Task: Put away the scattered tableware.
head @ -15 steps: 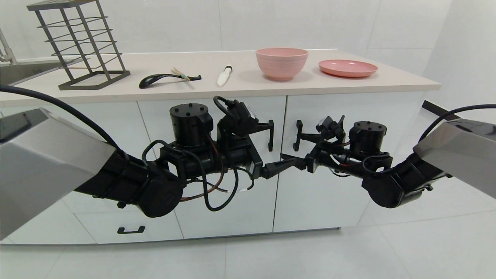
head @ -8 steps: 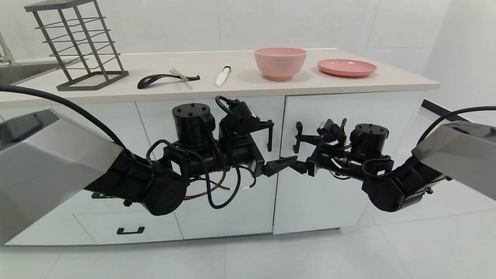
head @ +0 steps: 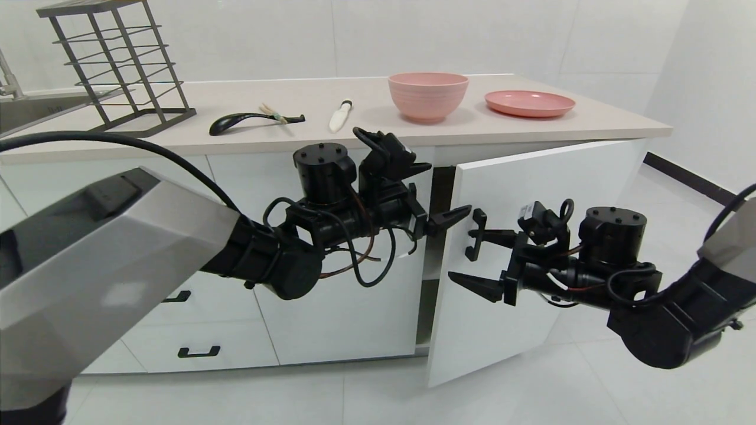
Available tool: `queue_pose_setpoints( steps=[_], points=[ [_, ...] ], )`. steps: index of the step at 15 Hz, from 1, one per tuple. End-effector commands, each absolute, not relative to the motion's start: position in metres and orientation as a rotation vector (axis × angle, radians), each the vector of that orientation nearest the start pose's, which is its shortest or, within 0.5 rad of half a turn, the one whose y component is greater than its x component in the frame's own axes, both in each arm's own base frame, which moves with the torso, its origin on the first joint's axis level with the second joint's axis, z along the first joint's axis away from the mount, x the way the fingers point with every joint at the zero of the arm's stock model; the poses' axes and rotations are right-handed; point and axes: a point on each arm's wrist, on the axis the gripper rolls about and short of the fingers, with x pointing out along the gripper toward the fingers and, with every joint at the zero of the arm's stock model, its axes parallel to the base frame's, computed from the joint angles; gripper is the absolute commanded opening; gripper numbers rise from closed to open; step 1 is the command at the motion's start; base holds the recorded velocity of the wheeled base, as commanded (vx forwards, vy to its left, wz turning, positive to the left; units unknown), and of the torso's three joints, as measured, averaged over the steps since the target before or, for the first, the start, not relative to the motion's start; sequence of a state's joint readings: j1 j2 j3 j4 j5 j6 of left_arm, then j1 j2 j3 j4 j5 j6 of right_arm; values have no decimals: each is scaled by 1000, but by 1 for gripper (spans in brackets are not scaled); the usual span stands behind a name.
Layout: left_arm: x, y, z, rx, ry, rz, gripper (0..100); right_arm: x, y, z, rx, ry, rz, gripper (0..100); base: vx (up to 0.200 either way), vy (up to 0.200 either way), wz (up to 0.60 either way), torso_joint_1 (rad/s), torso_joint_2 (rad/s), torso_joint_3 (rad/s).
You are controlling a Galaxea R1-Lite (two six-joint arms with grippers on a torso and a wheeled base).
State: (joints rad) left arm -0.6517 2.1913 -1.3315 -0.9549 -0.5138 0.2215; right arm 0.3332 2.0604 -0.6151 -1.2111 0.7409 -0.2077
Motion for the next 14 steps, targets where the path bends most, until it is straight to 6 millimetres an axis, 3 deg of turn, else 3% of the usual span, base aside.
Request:
queue_pose_setpoints(
  steps=[1,5,14],
  points=[
    [346,-307,159,168,-229,-1200,100,294,116,91,-141,110,1080,100,0,0,0,0,0,0],
    [335,-338,157,146,-257,-1263,100,295,109,91,-141,112,1059,100,0,0,0,0,0,0],
    [326,-345,156,143,-255,-1287,100,308,86,74,-137,119,980,100,0,0,0,0,0,0]
  ],
)
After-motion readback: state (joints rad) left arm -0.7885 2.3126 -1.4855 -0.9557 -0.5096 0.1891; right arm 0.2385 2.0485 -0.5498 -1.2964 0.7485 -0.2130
